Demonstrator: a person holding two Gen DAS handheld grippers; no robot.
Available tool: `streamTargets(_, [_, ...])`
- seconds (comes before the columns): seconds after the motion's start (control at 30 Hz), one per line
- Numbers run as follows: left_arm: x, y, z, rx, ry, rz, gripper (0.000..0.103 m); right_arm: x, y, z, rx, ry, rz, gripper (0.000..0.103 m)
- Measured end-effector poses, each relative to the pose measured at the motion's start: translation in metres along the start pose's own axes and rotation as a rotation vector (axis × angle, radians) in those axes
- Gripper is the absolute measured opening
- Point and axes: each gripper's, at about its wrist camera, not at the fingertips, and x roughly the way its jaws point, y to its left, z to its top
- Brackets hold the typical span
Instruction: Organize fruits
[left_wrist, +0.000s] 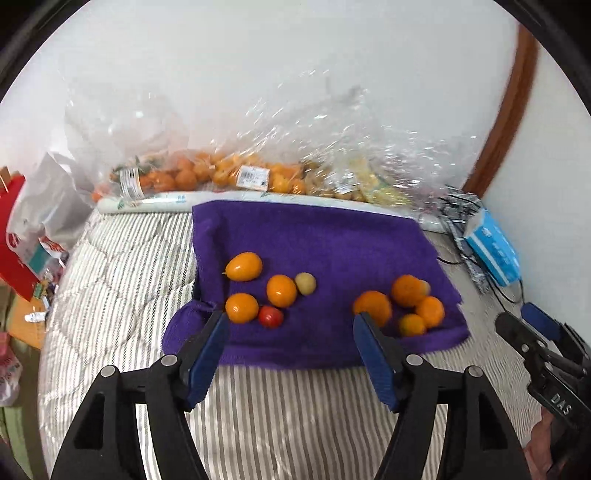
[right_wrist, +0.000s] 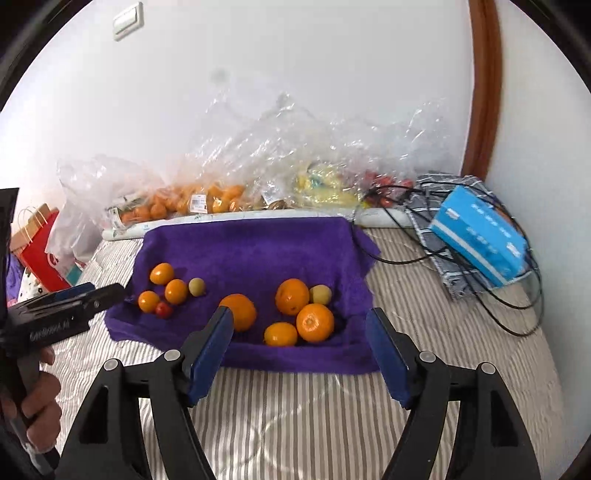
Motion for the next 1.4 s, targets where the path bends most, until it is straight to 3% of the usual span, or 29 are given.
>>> streamTargets(0.23, [-0.053,-0.023,-0.018,0.041,-0.069,0.022,0.083,-0.049,-0.006,-0.012,0.041,-0.024,-0.005,0.074])
streamTargets(0.43, [-0.082,-0.036,-0.027,0.055,-0.111,0.059,0.089,-0.082,-0.010,-0.021,0.038,-0.067,-0.031,0.087])
streamTargets(0.7, [-0.107,-0.048,-0.036,0.071,-0.152,0.095,0.089,-0.111,-0.015,-0.030,0.046,-0.099,-0.051,0.097])
streamTargets(1.4, [-0.133,-0.048,-0.056,0.063,-0.176,0.115,0.089,-0.144,-0.007,-0.047,0.042,-0.127,-0.055,0.097])
